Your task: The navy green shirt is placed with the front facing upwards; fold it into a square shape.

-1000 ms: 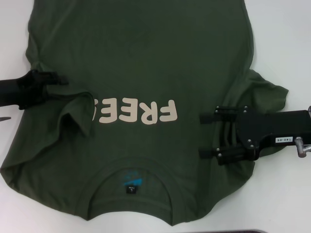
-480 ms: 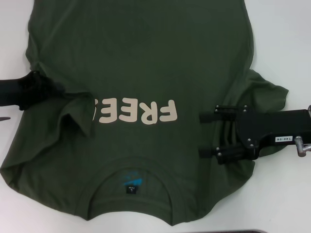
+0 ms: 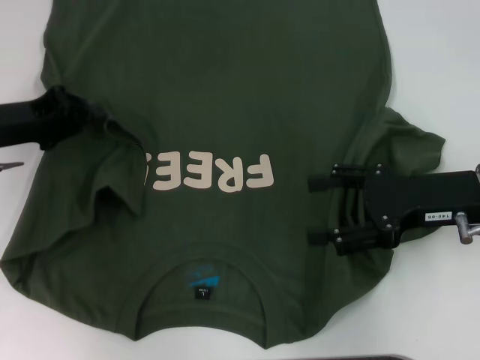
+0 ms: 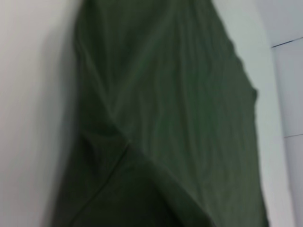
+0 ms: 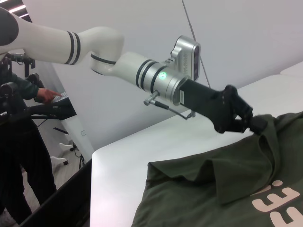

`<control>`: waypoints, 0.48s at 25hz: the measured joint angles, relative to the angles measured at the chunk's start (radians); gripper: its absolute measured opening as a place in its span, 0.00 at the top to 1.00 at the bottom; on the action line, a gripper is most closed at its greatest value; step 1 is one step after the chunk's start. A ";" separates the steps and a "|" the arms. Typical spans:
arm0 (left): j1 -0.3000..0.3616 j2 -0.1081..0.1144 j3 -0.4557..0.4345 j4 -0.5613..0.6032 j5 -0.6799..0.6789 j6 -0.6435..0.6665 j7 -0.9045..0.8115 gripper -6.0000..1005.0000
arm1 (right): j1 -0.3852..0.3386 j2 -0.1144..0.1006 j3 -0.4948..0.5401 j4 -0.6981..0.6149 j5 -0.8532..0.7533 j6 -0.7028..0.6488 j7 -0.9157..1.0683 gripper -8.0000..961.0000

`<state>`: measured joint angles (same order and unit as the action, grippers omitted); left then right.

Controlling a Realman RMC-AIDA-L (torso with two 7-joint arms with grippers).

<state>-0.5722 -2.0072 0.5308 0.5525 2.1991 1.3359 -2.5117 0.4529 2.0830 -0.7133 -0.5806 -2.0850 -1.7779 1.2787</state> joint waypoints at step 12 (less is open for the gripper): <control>-0.020 -0.010 -0.001 -0.022 -0.079 -0.021 0.009 0.98 | 0.002 0.002 0.000 0.002 0.003 0.000 -0.002 0.02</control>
<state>-0.5923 -2.0168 0.5300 0.5303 2.1199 1.3149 -2.5025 0.4553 2.0846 -0.7133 -0.5783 -2.0820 -1.7779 1.2762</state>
